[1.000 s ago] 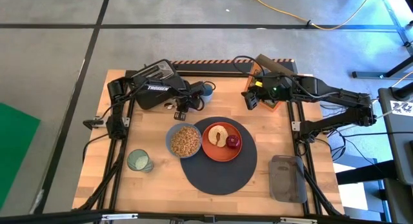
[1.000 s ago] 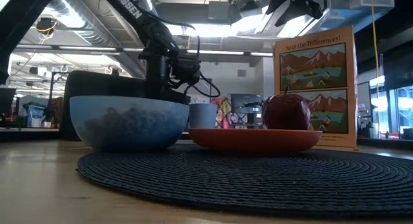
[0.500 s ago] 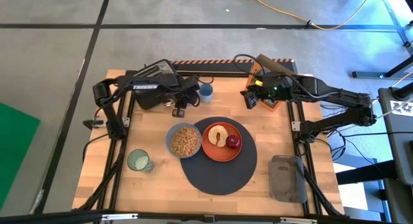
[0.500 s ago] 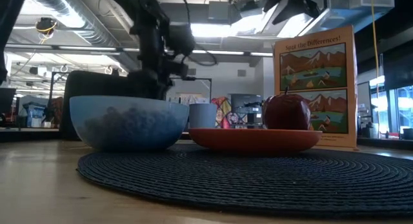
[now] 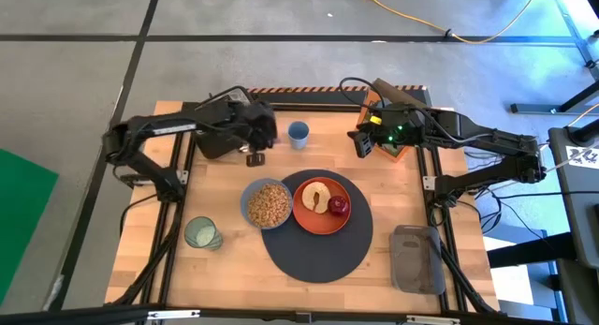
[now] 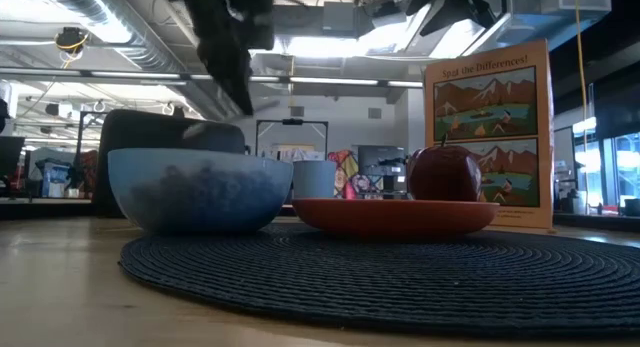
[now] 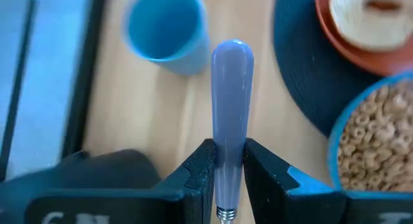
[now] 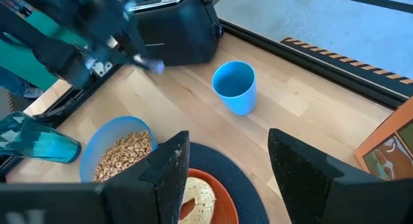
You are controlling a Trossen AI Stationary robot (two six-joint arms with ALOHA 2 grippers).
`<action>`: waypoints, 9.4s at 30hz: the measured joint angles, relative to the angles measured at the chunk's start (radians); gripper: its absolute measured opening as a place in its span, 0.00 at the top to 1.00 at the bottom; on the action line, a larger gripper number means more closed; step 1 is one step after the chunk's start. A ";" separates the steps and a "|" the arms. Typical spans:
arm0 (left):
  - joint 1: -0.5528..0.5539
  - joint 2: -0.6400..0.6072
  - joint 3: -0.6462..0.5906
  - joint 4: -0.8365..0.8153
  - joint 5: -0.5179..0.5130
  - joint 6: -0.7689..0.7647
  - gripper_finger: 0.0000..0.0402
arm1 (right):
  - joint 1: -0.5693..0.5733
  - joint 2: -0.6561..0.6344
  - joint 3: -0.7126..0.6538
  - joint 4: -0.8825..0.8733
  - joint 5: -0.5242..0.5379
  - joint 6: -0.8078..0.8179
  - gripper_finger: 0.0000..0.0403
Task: Arrange a breakfast setting
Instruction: Put the blue spoon on the tablemat to the right of the orange plate
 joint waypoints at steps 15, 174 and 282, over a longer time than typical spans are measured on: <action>0.149 -0.286 0.000 -0.038 -0.071 -0.078 0.83 | 0.000 0.051 0.000 0.091 -0.093 0.012 0.50; -0.326 -0.067 0.001 0.363 -0.346 0.039 0.63 | -0.046 0.362 0.000 0.150 -0.515 -0.136 1.00; -0.316 0.087 -0.028 0.525 0.143 -0.076 0.84 | -0.006 0.385 0.000 0.089 -0.729 -0.325 1.00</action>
